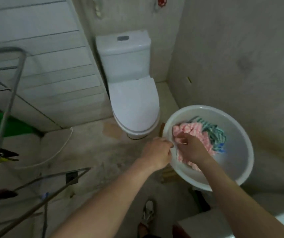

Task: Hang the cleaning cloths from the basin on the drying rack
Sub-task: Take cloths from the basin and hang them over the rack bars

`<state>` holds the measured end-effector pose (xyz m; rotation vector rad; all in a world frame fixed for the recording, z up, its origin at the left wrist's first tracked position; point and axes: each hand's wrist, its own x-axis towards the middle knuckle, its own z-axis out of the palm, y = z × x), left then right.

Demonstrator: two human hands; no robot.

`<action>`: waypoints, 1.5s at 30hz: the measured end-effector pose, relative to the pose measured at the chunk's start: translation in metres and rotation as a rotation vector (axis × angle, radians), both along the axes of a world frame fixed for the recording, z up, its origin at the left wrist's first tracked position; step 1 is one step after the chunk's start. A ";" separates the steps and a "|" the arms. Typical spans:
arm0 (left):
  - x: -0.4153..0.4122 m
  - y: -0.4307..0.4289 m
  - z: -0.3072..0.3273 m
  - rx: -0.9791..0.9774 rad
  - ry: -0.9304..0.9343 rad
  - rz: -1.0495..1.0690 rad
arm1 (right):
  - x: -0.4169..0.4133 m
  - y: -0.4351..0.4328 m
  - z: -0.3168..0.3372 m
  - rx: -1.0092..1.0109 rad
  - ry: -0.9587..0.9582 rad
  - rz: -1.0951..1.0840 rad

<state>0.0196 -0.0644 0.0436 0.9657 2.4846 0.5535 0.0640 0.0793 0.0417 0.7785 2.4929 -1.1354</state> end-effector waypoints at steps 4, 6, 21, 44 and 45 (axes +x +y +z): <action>-0.006 0.044 -0.034 -0.173 0.137 -0.192 | 0.005 0.031 -0.037 0.188 -0.123 -0.025; -0.009 0.064 -0.046 -0.239 0.151 -0.261 | 0.009 0.046 -0.052 0.250 -0.143 -0.067; -0.038 0.110 -0.068 0.263 -0.187 0.252 | 0.002 0.136 -0.094 0.318 -0.317 -0.410; -0.047 -0.022 0.071 0.734 -0.855 0.534 | -0.040 -0.011 0.066 -1.294 0.187 -0.776; -0.046 -0.035 0.077 0.730 -0.852 0.541 | -0.045 -0.030 0.076 -1.285 0.167 -0.685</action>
